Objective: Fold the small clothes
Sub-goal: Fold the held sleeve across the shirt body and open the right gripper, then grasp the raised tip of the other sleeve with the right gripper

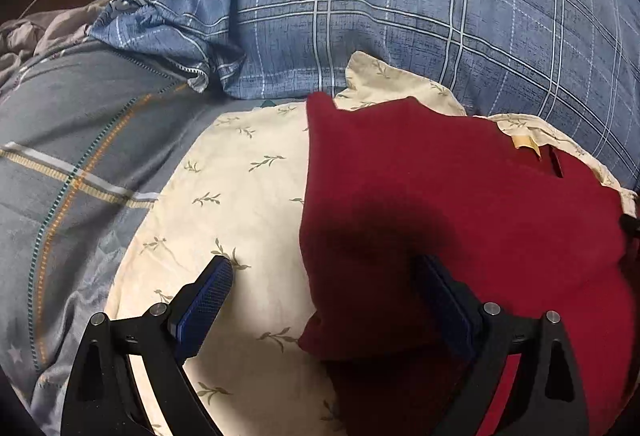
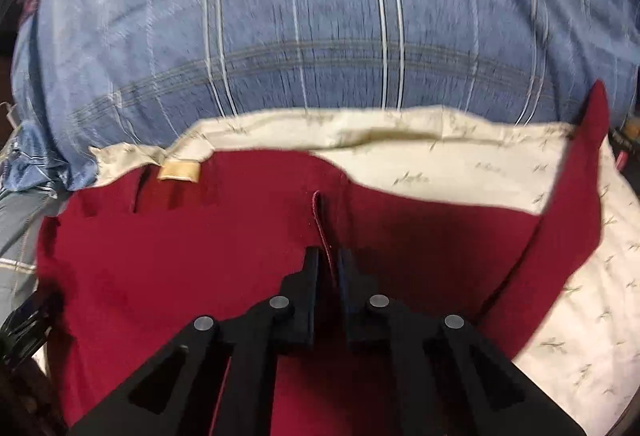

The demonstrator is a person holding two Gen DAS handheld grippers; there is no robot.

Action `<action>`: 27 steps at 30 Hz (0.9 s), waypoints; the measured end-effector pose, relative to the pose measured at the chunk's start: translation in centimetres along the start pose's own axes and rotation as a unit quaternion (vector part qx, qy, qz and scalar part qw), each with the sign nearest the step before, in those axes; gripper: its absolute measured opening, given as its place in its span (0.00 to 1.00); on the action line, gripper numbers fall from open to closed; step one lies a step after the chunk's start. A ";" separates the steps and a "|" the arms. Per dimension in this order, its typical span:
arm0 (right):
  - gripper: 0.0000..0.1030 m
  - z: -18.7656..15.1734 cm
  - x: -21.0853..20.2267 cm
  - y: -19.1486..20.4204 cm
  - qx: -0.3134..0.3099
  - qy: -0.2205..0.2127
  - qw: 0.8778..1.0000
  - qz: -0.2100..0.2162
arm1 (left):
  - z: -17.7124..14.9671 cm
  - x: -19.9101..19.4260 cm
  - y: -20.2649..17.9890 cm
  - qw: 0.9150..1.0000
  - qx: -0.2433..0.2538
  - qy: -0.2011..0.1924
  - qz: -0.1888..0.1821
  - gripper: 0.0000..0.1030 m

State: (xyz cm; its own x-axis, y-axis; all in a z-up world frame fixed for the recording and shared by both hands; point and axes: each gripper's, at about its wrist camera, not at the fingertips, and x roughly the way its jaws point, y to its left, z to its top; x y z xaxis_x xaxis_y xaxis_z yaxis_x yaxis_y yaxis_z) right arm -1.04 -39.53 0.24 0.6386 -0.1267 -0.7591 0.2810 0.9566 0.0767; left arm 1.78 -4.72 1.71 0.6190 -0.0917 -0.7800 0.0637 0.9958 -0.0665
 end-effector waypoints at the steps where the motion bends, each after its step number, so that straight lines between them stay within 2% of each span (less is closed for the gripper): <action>1: 0.06 -0.1 -0.3 -0.1 -0.001 -0.003 1.000 -0.006 | 0.1 0.0 -0.1 1.000 -0.001 0.001 -0.001 0.92; 2: 0.00 -0.2 -0.1 -0.2 -0.008 -0.002 1.000 -0.028 | 0.1 0.1 -0.3 1.000 -0.002 0.002 -0.001 0.92; 3: 0.00 -0.3 0.6 0.0 -0.014 0.004 0.999 -0.040 | 0.2 0.3 -0.3 1.000 -0.003 0.003 -0.001 0.92; 5: 0.01 -0.4 1.5 -0.7 0.003 0.031 0.999 -0.019 | 0.1 0.4 -0.5 1.000 -0.002 0.005 -0.001 0.92; 6: 0.06 -0.7 1.4 -1.2 0.020 0.040 0.999 -0.001 | 0.2 0.4 -0.6 1.000 -0.002 0.005 -0.001 0.92; 7: 0.06 -0.9 0.8 -1.4 0.035 0.038 0.999 0.017 | 0.1 0.3 -0.4 1.000 -0.003 0.004 -0.002 0.92; 11: 0.09 -1.2 -1.6 0.1 0.014 0.003 1.000 0.021 | 0.1 0.4 -0.1 1.000 -0.006 0.005 -0.005 0.92; 13: 0.14 -1.1 -1.8 1.0 0.010 0.002 0.999 0.036 | 0.0 0.1 0.0 1.000 -0.005 0.005 -0.006 0.91; 14: 0.23 -1.0 -1.7 1.5 0.010 0.005 0.999 0.046 | 0.0 0.0 0.0 1.000 -0.004 0.005 -0.007 0.91; 15: 0.28 -1.0 -1.4 2.0 0.007 0.006 0.999 0.047 | -0.1 -0.1 0.1 1.000 -0.004 0.004 -0.007 0.91; 19: 0.27 -1.2 0.7 3.5 -0.017 0.016 0.999 0.022 | -0.1 -0.4 0.2 1.000 -0.006 0.002 -0.010 0.91; 21: 0.26 -1.7 2.3 3.4 -0.011 0.045 0.999 0.010 | 0.0 -0.6 0.3 1.000 -0.007 0.000 -0.011 0.91; 27: 0.27 -2.0 1.3 2.9 -0.002 0.040 0.999 0.027 | 0.2 -2.8 0.9 0.998 -0.023 -0.045 -0.041 0.91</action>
State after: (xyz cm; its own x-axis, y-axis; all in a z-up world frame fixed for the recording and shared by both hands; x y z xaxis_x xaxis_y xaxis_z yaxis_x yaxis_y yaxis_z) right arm -0.83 -36.42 -1.84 0.5937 -0.0548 -0.8028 0.2453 0.9625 0.1157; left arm 0.24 -3.56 3.92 0.6815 -0.1714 -0.7115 0.0826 0.9840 -0.1580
